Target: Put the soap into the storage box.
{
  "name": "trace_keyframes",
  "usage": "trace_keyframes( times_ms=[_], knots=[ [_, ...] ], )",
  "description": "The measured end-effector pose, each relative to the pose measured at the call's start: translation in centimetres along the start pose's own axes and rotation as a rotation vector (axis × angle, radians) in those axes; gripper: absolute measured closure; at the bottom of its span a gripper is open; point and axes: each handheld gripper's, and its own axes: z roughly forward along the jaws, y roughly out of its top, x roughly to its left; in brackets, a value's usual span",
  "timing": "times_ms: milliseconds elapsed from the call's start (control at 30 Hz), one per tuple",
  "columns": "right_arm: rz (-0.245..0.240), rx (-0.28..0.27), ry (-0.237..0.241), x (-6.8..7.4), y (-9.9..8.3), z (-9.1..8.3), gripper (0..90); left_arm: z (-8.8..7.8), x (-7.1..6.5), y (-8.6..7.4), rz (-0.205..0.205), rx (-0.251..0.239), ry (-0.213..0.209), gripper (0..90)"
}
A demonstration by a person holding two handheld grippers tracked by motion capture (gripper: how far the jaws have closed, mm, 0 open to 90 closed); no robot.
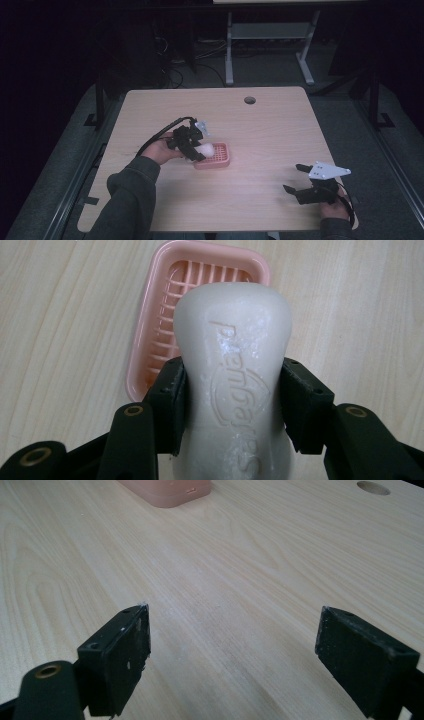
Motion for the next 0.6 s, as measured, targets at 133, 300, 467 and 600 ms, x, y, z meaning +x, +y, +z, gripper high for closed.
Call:
trace_keyframes(
  times_ms=[133, 300, 467, 600],
  knots=[
    [-0.008, -0.005, -0.002, 0.1, 0.1, 0.0, 13.7, 0.3, 0.4, 0.5, 0.003, 0.006, -0.004, 49.5],
    [-0.003, 0.001, 0.005, 0.0, 0.2, 0.1, 13.8, 0.8, 0.7, 1.2, 0.008, -0.002, -0.01, 49.4],
    [-0.004, -0.003, 0.006, -0.1, 0.1, 0.2, 13.7, 1.7, 1.0, 1.8, 0.012, 0.007, -0.02, 49.4],
    [-0.009, -0.004, 0.002, -0.1, 0.2, 0.2, 13.7, 2.4, 1.3, 2.4, 0.017, 0.015, -0.023, 49.4]
  ],
)
